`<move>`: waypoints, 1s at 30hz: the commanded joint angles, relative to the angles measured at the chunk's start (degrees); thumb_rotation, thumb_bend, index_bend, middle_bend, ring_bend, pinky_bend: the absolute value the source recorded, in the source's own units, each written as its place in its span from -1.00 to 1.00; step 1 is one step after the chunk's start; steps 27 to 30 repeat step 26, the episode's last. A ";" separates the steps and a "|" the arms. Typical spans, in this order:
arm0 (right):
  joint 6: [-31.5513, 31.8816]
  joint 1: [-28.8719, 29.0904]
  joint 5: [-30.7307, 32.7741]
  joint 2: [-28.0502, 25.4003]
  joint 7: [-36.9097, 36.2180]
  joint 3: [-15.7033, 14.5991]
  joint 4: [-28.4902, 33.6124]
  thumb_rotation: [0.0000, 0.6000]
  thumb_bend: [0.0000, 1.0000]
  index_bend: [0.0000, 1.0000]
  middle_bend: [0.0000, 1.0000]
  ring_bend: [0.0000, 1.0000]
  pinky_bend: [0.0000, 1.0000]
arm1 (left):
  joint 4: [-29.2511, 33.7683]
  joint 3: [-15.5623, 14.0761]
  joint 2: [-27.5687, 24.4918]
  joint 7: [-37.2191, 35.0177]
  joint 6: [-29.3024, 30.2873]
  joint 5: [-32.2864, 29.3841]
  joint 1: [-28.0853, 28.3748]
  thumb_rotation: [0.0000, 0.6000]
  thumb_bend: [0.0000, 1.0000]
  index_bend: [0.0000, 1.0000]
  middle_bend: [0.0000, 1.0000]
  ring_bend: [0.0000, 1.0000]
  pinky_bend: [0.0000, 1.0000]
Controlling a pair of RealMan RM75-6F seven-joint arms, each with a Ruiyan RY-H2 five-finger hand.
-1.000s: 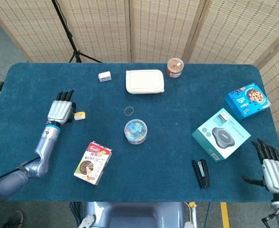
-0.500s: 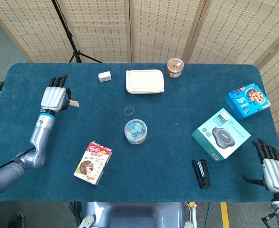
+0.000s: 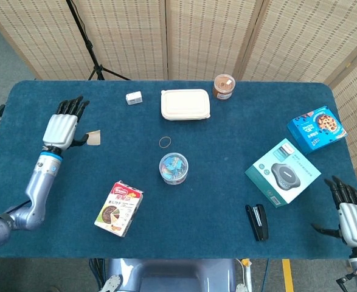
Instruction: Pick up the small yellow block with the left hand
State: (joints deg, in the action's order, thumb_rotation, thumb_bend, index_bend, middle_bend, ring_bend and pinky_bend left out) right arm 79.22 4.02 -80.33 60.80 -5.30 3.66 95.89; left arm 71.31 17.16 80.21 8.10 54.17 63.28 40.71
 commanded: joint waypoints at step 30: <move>5.50 -1.92 -3.94 -1.11 -1.12 -0.10 1.09 1.00 -1.00 -1.00 -1.00 -1.00 -1.00 | 19.66 -12.89 -16.98 -13.86 23.84 12.75 -26.31 1.00 -0.80 -1.00 -1.00 -1.00 -1.00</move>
